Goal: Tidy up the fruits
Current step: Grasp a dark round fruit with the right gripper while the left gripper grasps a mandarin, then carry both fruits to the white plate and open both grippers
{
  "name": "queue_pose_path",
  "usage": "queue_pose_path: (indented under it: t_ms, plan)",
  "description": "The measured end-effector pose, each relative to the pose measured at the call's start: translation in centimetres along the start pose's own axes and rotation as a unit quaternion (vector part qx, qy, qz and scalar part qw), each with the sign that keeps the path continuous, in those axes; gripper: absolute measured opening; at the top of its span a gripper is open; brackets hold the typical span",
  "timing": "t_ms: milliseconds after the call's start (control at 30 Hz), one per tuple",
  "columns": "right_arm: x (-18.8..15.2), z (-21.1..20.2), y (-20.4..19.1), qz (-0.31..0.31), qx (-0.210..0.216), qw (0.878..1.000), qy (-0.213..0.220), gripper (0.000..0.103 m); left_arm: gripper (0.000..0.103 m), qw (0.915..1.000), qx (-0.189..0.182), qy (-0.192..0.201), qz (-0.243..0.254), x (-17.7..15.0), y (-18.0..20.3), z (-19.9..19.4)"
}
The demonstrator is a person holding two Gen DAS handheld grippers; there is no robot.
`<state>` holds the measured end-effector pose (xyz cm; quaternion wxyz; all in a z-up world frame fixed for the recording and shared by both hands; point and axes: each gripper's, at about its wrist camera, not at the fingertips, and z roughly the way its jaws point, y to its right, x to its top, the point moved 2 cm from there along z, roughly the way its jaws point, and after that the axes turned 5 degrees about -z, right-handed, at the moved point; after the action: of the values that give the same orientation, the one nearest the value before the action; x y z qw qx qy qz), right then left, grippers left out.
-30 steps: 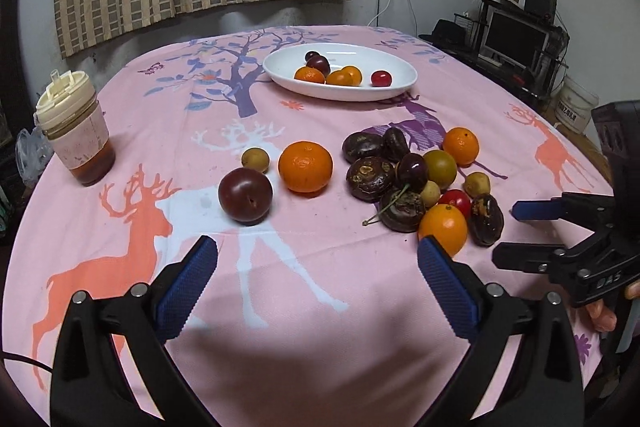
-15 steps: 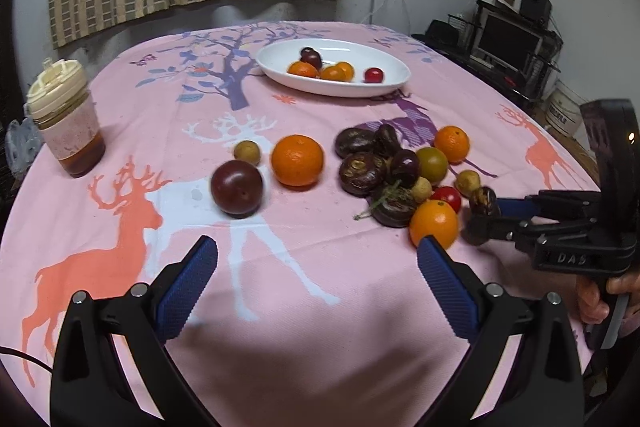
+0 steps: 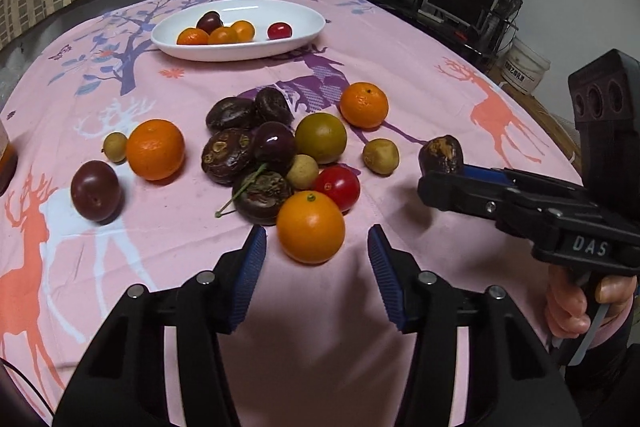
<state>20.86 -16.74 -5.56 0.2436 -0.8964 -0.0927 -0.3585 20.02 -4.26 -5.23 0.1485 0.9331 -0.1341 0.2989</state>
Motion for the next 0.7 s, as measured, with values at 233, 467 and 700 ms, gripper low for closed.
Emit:
queue_pose_path:
  t_ms: [233,467,700]
  plan:
    - [-0.2,-0.2,0.7,0.024,0.021,0.999,0.006,0.044,0.037,0.9995,0.025,-0.016,-0.006,0.0,0.0,1.5]
    - [1.4,-0.9,-0.5,-0.027,0.001,0.999,0.027,0.044,0.036,0.9997,-0.009,0.008,-0.023,2.1,-1.6,-2.0]
    - [11.1,0.8,0.4,-0.044,-0.043,0.993,0.105,0.044,0.037,0.9973,0.02,0.067,-0.026,12.9,-4.5,-2.2]
